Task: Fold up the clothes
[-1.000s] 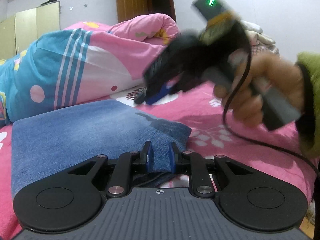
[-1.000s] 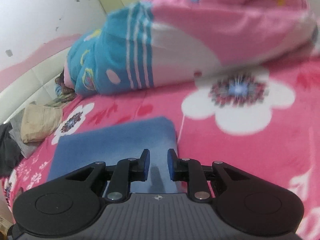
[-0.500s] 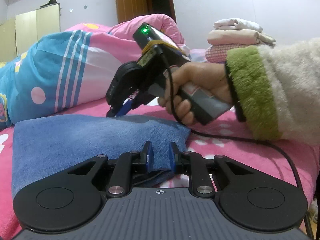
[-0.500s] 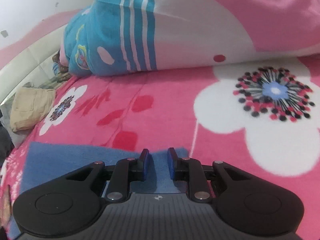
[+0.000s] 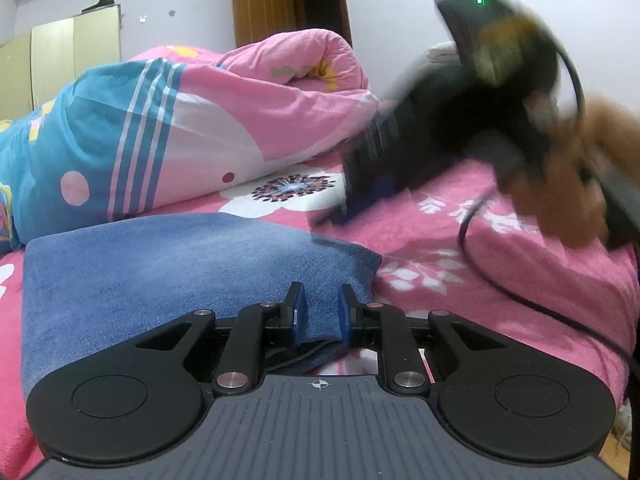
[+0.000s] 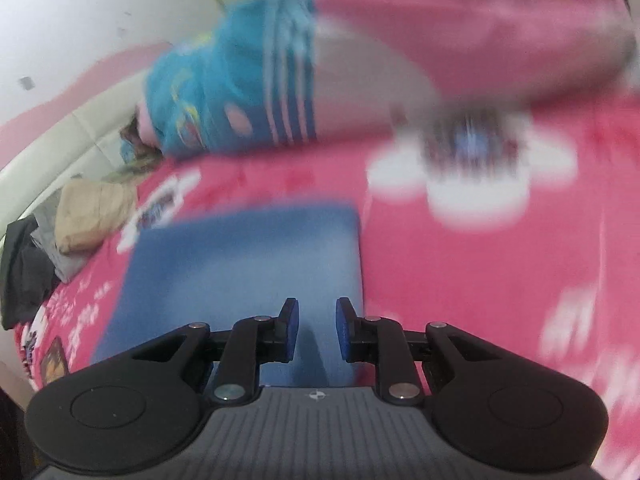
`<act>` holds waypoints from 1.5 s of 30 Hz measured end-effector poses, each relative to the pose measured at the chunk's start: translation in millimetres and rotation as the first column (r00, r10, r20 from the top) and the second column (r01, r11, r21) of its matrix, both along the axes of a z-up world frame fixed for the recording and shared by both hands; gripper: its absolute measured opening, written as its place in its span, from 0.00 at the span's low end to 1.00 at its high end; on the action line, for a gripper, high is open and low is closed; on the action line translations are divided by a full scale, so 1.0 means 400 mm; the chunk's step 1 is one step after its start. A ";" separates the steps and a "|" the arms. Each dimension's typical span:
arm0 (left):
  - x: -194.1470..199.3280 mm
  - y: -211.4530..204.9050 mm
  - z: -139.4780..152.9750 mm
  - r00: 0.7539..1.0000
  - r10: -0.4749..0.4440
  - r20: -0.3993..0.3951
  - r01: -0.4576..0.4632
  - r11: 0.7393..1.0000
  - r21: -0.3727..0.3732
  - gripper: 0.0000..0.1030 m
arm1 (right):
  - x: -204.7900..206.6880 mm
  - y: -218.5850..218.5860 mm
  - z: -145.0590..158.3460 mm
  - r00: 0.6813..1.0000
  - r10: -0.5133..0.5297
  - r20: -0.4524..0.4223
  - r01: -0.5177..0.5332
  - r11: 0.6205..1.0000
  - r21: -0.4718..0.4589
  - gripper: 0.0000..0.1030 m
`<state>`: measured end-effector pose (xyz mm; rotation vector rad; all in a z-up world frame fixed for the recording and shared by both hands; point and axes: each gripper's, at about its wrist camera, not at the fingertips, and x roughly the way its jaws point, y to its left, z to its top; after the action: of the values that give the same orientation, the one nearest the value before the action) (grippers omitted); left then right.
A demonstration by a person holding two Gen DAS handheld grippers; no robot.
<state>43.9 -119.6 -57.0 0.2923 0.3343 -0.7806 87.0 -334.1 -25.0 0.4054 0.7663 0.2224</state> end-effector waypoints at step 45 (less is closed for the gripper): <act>-0.023 -0.012 0.004 1.000 0.005 0.000 -0.005 0.998 0.058 0.34 | -0.115 -0.033 -0.032 0.999 -0.043 0.012 0.041 0.989 0.142 0.15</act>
<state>34.5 -124.4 -55.3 0.3462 0.3582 -0.7666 41.2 -347.4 -37.7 0.5531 0.7289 0.2411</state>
